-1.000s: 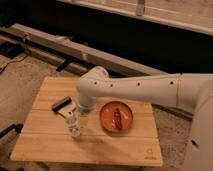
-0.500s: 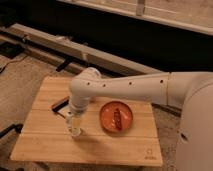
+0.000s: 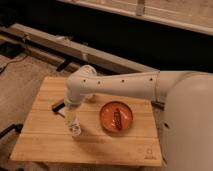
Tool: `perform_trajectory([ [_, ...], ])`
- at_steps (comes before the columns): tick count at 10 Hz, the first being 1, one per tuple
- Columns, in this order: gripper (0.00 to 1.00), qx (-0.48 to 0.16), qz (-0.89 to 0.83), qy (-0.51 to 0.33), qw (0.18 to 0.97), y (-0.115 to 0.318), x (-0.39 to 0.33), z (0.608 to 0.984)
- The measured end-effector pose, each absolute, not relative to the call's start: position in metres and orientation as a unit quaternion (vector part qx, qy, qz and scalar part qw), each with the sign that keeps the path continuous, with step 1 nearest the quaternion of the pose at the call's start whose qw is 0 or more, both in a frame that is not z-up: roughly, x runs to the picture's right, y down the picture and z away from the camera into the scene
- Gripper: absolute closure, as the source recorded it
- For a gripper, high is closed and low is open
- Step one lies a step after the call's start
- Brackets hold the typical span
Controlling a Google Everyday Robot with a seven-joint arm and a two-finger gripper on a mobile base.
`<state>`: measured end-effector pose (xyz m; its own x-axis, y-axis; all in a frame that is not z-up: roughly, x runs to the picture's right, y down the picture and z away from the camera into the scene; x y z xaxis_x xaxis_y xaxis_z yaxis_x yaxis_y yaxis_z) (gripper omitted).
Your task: Knock the bottle over
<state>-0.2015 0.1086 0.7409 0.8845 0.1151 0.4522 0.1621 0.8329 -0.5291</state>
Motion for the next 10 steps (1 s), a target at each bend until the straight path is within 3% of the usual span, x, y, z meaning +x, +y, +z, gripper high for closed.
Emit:
perform_trajectory([
  [10,0.20,-0.254,-0.023,-0.250,0.934,0.078,-0.241,0.771],
])
